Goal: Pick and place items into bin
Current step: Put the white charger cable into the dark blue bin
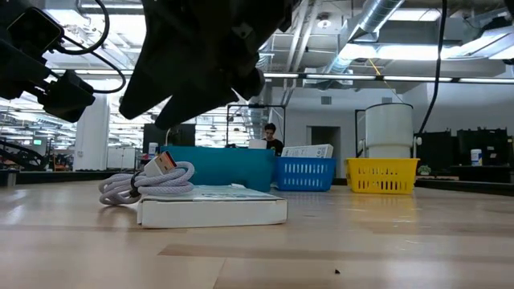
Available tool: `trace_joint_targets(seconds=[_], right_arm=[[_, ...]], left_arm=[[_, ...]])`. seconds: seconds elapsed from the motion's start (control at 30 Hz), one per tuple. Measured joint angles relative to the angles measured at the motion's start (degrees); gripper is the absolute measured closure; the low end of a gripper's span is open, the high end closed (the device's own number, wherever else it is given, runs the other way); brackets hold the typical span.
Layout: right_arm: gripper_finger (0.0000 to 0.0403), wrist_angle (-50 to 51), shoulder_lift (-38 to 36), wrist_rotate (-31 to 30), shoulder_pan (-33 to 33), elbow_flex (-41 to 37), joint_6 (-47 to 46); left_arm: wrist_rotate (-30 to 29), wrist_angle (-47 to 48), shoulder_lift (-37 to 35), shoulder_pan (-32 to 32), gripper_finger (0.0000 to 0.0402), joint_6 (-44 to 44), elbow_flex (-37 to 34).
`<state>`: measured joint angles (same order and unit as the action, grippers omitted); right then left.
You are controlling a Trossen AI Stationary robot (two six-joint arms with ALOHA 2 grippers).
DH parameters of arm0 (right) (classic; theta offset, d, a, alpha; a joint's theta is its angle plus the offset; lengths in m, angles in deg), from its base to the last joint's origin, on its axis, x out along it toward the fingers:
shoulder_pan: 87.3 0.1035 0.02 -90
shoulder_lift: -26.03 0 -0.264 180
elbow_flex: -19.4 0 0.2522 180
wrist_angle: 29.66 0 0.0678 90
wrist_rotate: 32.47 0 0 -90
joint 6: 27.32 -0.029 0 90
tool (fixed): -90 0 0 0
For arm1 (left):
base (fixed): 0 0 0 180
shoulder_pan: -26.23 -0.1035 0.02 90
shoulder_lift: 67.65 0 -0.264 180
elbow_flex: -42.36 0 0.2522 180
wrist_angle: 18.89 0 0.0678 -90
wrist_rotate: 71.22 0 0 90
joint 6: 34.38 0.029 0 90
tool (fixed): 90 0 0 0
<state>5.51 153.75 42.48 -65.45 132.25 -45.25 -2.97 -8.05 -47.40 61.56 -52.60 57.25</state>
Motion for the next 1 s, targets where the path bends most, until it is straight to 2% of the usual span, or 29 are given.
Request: trace_joint_targets(seconds=[0.13, 0.57, 0.7, 0.87, 1.0], right_arm=[[0.0168, -1.16, 1.06, 0.85, -0.13, 0.16, -0.04], [0.0169, -8.66, 7.48, 15.06, -2.96, 0.15, -4.59], [0.0183, -8.66, 7.54, 15.22, -3.37, 0.12, -4.56], [0.0235, -8.43, 7.60, 15.37, -3.61, 0.04, -4.31], [0.0317, -8.29, 7.65, 15.44, -3.62, 0.00, -4.07]], left_arm=[[0.00, 0.00, -0.02, -0.01, 0.0132, 0.00, 0.00], [0.03, -0.20, -0.03, -0.02, 0.0132, 0.00, 0.00], [0.02, -0.22, -0.02, -0.02, 0.0132, 0.00, 0.00], [0.02, -0.26, -0.02, -0.01, 0.0132, 0.00, 0.00], [0.02, -0.26, -0.02, -0.02, 0.0132, 0.00, 0.00]])
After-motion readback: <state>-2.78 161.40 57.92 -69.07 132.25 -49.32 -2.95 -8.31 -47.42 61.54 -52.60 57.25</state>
